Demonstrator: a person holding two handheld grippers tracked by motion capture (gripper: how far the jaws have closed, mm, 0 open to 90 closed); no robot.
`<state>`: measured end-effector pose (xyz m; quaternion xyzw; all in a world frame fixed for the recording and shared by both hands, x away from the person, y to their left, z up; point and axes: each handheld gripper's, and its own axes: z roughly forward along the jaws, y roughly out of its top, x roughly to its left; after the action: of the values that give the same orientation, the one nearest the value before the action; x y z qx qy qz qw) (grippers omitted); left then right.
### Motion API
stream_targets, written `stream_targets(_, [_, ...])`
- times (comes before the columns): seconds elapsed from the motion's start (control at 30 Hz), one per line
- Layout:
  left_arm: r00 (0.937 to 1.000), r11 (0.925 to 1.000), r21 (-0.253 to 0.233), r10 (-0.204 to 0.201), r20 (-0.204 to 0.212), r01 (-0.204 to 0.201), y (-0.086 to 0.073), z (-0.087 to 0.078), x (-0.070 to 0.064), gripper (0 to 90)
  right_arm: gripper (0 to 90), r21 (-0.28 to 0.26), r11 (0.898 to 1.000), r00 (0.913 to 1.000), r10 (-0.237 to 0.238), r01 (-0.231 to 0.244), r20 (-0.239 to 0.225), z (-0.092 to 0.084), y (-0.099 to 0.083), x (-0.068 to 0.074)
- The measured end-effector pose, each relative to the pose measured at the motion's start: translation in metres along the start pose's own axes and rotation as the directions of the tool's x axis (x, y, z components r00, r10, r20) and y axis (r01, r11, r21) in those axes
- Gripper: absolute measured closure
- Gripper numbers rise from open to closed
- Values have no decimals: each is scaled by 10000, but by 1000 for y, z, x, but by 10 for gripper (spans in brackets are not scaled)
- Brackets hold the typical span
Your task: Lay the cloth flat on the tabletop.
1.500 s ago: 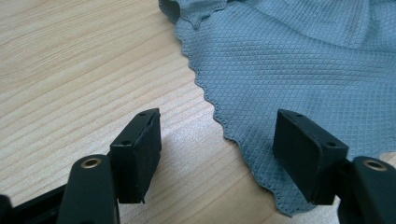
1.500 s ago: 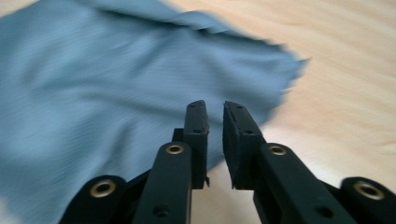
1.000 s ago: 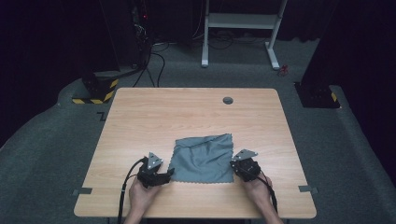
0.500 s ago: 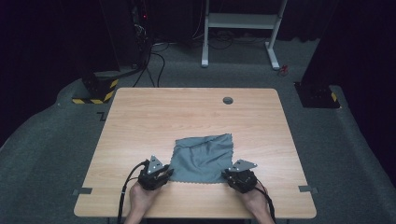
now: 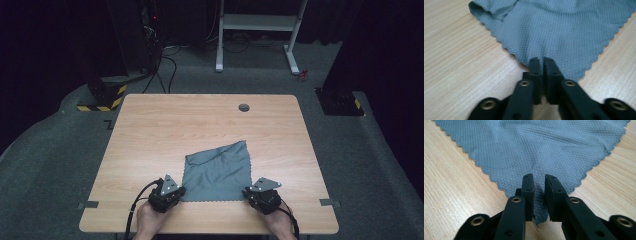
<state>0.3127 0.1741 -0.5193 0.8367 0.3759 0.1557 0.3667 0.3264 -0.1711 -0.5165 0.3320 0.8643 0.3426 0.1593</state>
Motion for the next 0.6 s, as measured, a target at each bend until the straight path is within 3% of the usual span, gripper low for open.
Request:
stream_targets(0.03, [9999,9999,-80,-138,61,138,2,1,2,718,736,-57,9999,9999,157,-157,-59,0,-1,-1])
stream_targets(0.13, [9991,9995,-329,22,-425,-36,14,7,5,605,707,-530,9958,9971,742,-750,-174,2,-2,-9])
stream_targets(0.27, [9975,9982,-542,203,-684,-240,38,17,13,524,680,-693,9934,9958,915,-909,69,11,10,-16])
stream_targets(0.47, [9977,9996,-273,10,-684,-29,61,42,26,504,675,-904,9908,9939,1047,-1011,355,23,25,-26])
stream_targets(0.6, [9968,9997,99,210,-773,-203,69,62,25,499,676,-676,9940,9956,886,-864,294,28,27,-23])
